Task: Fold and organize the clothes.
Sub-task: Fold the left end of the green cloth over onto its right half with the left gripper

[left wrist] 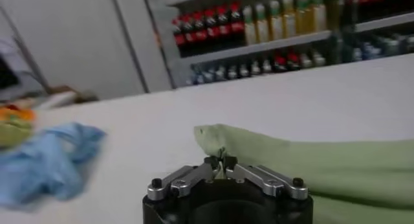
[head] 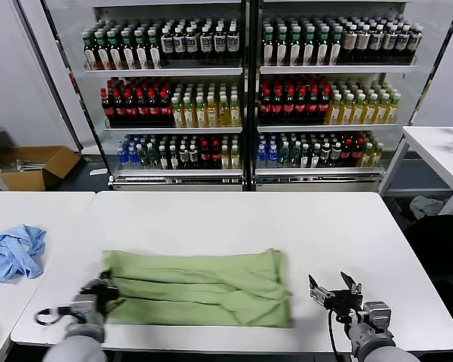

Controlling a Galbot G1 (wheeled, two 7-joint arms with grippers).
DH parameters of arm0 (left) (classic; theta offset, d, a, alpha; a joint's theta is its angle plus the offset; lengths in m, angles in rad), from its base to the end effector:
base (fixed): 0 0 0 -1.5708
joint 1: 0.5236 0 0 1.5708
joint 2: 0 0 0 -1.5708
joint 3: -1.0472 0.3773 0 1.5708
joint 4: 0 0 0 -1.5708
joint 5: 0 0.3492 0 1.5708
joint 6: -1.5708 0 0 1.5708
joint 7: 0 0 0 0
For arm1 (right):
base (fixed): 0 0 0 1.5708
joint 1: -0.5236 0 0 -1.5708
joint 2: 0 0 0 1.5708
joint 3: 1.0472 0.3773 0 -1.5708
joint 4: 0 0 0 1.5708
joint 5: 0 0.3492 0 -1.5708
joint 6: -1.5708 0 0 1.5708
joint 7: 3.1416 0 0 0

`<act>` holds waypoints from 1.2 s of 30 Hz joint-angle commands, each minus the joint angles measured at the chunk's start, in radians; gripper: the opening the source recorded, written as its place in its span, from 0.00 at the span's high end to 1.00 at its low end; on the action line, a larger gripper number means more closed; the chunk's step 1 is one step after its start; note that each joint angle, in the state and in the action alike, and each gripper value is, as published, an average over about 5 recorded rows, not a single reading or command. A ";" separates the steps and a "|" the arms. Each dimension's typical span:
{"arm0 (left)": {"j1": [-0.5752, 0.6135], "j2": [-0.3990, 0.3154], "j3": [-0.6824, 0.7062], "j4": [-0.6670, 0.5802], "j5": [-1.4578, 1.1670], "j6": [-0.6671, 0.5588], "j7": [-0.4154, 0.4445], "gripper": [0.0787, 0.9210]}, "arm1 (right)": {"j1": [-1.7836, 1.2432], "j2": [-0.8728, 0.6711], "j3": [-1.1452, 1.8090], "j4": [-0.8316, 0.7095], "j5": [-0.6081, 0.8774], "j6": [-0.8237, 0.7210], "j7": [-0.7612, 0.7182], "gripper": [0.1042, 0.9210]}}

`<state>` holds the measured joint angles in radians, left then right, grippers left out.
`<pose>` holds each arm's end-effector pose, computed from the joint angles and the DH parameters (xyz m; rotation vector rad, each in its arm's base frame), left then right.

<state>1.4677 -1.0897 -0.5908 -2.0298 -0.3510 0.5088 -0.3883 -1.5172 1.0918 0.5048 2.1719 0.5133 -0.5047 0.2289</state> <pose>0.2086 0.1216 -0.2988 0.3567 -2.6572 -0.3264 0.1833 -0.0781 -0.2749 0.1053 -2.6930 0.0242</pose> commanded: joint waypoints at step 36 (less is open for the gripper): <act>-0.216 -0.297 0.444 0.064 -0.350 -0.074 0.192 0.96 | 0.029 0.014 -0.015 0.007 -0.031 -0.006 0.001 0.12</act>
<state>1.2932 -1.3385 -0.2472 -2.0691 -0.7614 0.4993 -0.2481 -1.4888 1.1055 0.4890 2.1764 0.4838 -0.5107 0.2307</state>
